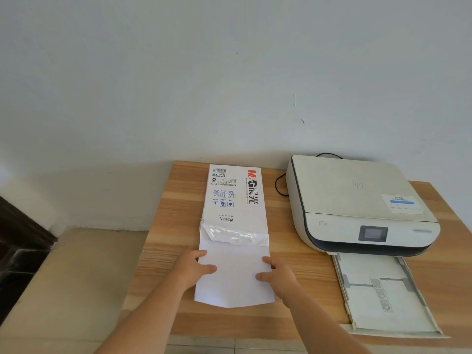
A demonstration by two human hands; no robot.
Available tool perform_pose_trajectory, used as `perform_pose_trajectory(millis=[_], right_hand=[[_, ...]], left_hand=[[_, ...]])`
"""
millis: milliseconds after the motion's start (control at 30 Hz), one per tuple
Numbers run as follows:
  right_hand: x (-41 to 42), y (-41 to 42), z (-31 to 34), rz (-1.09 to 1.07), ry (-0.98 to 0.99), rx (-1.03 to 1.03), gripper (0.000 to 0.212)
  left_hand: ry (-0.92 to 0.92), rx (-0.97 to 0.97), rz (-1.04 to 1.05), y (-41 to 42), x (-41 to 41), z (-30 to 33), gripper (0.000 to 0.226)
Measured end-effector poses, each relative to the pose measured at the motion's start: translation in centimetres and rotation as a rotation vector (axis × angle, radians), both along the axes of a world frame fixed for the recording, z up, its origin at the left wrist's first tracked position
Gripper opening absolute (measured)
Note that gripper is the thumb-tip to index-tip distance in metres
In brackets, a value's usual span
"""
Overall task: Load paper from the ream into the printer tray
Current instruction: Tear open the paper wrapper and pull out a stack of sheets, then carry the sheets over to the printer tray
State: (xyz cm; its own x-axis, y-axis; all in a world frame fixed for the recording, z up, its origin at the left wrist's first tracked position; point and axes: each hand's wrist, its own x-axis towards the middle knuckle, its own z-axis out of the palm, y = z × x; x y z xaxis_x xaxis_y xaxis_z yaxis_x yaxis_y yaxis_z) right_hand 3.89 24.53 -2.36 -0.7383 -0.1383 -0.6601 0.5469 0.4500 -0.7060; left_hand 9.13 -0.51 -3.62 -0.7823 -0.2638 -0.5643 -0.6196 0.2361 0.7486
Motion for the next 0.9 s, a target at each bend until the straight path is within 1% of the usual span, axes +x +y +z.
perform_pose_trajectory(millis=[133,367,500,633,900], right_hand=[[1.1,0.7,0.1,0.040,0.001,-0.037,0.075],[3.9,2.1,1.1,0.122,-0.008,-0.027,0.072],[5.1,3.0,1.6,0.143,-0.040,-0.062,0.076],[6.2,3.5,2.6,0.158,-0.027,-0.080,0.080],[9.0,3.7,5.3,0.087,0.007,-0.143,0.086]], left_hand=[[-0.007,0.001,0.005,0.7,1.3,1.1,0.079],[-0.017,-0.035,0.024,2.7,4.6,2.6,0.078],[0.000,-0.046,0.049,3.4,6.2,3.6,0.076],[0.034,-0.053,0.072,3.7,7.5,5.0,0.075],[0.131,-0.058,0.081,4.3,10.0,7.2,0.063]])
